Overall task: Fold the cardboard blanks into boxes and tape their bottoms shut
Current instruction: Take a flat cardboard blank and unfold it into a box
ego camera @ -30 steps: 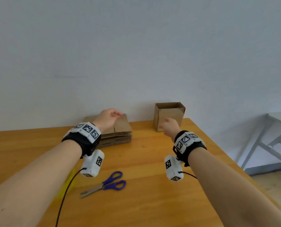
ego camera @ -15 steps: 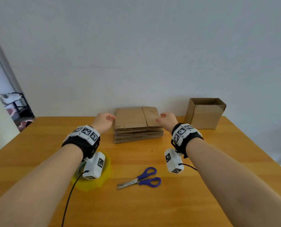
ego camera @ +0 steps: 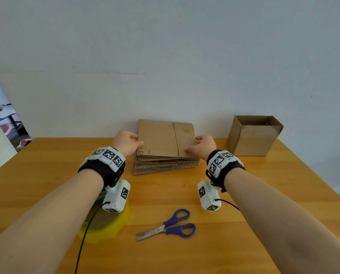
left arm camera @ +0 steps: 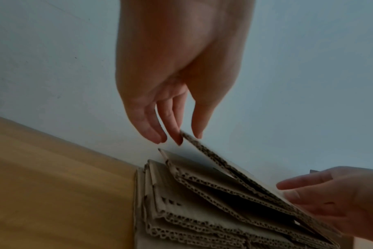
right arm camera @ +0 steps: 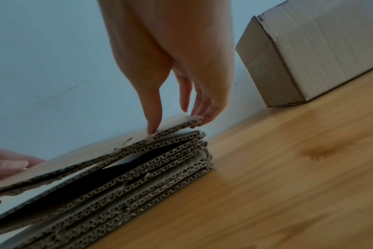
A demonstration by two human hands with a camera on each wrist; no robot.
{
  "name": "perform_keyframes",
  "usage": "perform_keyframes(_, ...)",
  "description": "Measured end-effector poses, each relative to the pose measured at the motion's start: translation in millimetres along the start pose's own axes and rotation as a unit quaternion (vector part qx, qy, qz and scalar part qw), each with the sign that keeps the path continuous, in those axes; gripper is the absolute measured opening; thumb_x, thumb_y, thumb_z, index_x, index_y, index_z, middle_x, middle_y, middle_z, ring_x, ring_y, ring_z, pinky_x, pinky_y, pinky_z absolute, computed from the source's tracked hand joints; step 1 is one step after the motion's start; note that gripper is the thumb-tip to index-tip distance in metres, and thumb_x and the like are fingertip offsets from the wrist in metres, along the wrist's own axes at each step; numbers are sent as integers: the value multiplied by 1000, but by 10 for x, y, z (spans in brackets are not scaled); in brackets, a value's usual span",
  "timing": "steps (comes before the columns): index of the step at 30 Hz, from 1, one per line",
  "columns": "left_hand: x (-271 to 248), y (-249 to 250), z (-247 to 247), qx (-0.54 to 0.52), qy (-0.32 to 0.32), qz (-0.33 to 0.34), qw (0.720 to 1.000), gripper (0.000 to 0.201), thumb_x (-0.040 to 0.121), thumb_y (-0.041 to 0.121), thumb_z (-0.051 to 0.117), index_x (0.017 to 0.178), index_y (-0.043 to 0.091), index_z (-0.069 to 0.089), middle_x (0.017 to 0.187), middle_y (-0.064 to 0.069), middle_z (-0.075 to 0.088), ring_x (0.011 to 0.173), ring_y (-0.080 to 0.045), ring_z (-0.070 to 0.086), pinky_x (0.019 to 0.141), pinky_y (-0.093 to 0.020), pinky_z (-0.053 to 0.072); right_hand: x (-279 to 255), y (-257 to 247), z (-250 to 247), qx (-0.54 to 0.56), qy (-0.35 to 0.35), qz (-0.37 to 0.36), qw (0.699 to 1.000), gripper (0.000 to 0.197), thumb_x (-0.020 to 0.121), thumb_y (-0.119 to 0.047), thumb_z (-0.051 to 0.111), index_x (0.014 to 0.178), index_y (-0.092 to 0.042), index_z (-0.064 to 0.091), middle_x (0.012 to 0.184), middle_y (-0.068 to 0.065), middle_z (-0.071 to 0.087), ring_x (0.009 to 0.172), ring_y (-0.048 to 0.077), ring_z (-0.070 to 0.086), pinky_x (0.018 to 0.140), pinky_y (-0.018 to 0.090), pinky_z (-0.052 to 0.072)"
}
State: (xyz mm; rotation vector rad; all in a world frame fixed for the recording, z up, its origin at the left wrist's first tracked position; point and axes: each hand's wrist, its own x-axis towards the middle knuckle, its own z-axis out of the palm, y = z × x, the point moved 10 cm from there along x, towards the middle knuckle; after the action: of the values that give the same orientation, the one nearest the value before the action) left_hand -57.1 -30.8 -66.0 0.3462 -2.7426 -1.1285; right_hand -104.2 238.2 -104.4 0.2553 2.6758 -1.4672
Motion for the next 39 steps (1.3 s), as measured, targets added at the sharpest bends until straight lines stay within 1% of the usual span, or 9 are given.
perform_keyframes(3,-17,10,-22,-21,-8,-9,1000,49,84,20,70,127,1,54,121,-14,63,108,-27,61,98,-39,47,5,-7,-33,33,4,-1,999,82,73,-16,81,142,-10,36,135,11,52,123,28,52,101,41,47)
perform_keyframes(8,-154,60,-24,-77,-60,-30,995,45,80,11,74,118,2,53,114,-15,64,98,-29,65,86,-45,55,-137,-133,-237,20,13,-52,998,91,74,-18,80,147,-15,27,136,13,51,122,30,52,97,43,47)
perform_keyframes(18,-810,395,-11,-81,-99,13,992,35,76,4,75,100,11,50,109,-15,63,95,-30,66,74,-42,59,-755,-95,-725,22,35,-127,991,70,80,-22,75,140,-15,38,127,12,58,111,27,59,95,42,51)
perform_keyframes(22,-1079,421,78,-117,-93,13,989,32,84,6,69,108,10,48,109,-13,62,92,-31,66,72,-42,58,-1020,49,-878,20,47,-138,989,63,84,-25,71,138,-11,40,129,12,56,112,27,57,96,43,50)
perform_keyframes(25,-1271,470,139,-125,-77,29,989,33,88,8,64,113,16,44,96,-12,63,79,-28,66,65,-37,57,-1176,202,-945,12,49,-131,990,62,86,-27,68,139,-10,39,129,14,55,115,28,56,96,43,49)
perform_keyframes(28,-1419,486,207,-125,-66,37,989,34,88,6,63,112,18,41,89,-9,59,79,-30,65,69,-40,57,-1290,347,-988,6,54,-126,991,62,88,-26,67,140,-8,37,130,14,54,115,28,55,96,41,49)
perform_keyframes(32,-1550,494,320,-122,-59,40,990,32,87,6,64,109,15,43,100,-14,59,88,-35,65,74,-47,58,-1382,529,-1023,10,58,-114,992,58,89,-24,64,139,-9,39,130,14,54,115,28,55,96,40,49)
perform_keyframes(36,-1588,529,448,-143,-65,43,987,36,91,9,59,123,11,44,109,-14,61,97,-33,63,77,-46,57,-1397,657,-1061,30,62,-94,993,57,91,-22,63,140,-10,38,131,15,52,115,29,55,97,41,48)
perform_keyframes(39,-1583,552,514,-159,-63,43,984,38,93,11,56,128,9,42,109,-15,62,93,-32,63,80,-47,56,-1380,718,-1043,40,59,-85,994,56,91,-21,62,140,-10,37,131,15,53,115,29,55,97,41,48)
